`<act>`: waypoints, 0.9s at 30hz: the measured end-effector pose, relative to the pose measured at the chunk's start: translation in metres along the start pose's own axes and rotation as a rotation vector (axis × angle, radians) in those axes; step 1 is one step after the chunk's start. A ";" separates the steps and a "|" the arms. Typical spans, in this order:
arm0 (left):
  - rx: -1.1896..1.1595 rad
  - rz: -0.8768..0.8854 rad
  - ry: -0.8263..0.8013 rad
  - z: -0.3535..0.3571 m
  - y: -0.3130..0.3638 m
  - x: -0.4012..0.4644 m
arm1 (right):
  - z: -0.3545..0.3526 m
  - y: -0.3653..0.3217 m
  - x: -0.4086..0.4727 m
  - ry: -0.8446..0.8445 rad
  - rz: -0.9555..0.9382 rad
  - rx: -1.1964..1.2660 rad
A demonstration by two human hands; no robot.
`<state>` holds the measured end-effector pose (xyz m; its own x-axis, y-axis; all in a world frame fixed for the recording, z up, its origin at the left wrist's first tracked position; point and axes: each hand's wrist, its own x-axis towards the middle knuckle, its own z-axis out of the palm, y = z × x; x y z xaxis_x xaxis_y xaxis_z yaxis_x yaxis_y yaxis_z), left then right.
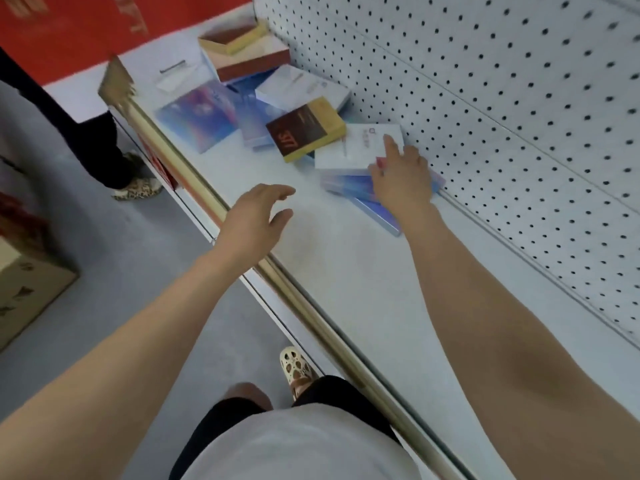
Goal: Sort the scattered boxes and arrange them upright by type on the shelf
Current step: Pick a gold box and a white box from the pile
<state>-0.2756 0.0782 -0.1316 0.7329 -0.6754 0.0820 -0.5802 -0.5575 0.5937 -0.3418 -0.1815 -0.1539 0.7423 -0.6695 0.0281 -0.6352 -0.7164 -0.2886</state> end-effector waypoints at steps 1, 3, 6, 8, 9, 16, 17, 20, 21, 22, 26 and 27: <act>0.024 0.005 -0.006 -0.002 -0.004 0.013 | 0.005 -0.004 0.006 -0.035 0.028 -0.022; 0.046 -0.010 -0.016 -0.006 -0.010 0.037 | 0.014 -0.010 0.008 -0.044 0.081 -0.050; 0.054 -0.004 0.003 -0.007 -0.021 0.072 | 0.018 -0.017 0.002 0.022 0.115 -0.048; 0.025 0.001 0.039 -0.007 -0.027 0.096 | 0.019 -0.021 0.000 0.029 0.144 -0.003; 0.017 -0.001 0.043 -0.005 -0.030 0.108 | 0.018 -0.022 -0.003 0.047 0.150 0.014; 0.025 0.109 -0.097 0.006 -0.048 0.167 | 0.012 -0.008 -0.017 0.046 0.137 0.183; 0.024 0.148 -0.109 0.005 -0.050 0.172 | 0.011 -0.009 -0.018 0.061 0.168 0.227; 0.058 0.233 -0.144 0.001 -0.054 0.188 | 0.010 -0.028 -0.019 0.110 0.473 0.246; 0.087 0.234 -0.161 -0.001 -0.055 0.192 | 0.011 -0.036 -0.021 0.086 0.589 0.210; 0.101 0.235 -0.179 -0.001 -0.058 0.197 | 0.011 -0.045 -0.022 0.060 0.664 0.179; -0.001 0.214 -0.270 -0.001 -0.060 0.209 | 0.010 -0.061 -0.028 0.058 0.803 0.217; 0.023 0.217 -0.278 -0.002 -0.059 0.210 | 0.007 -0.062 -0.030 0.061 0.838 0.235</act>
<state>-0.0867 -0.0299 -0.1482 0.4689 -0.8831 -0.0186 -0.7219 -0.3953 0.5680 -0.3228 -0.1154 -0.1436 0.0332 -0.9719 -0.2329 -0.9017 0.0714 -0.4265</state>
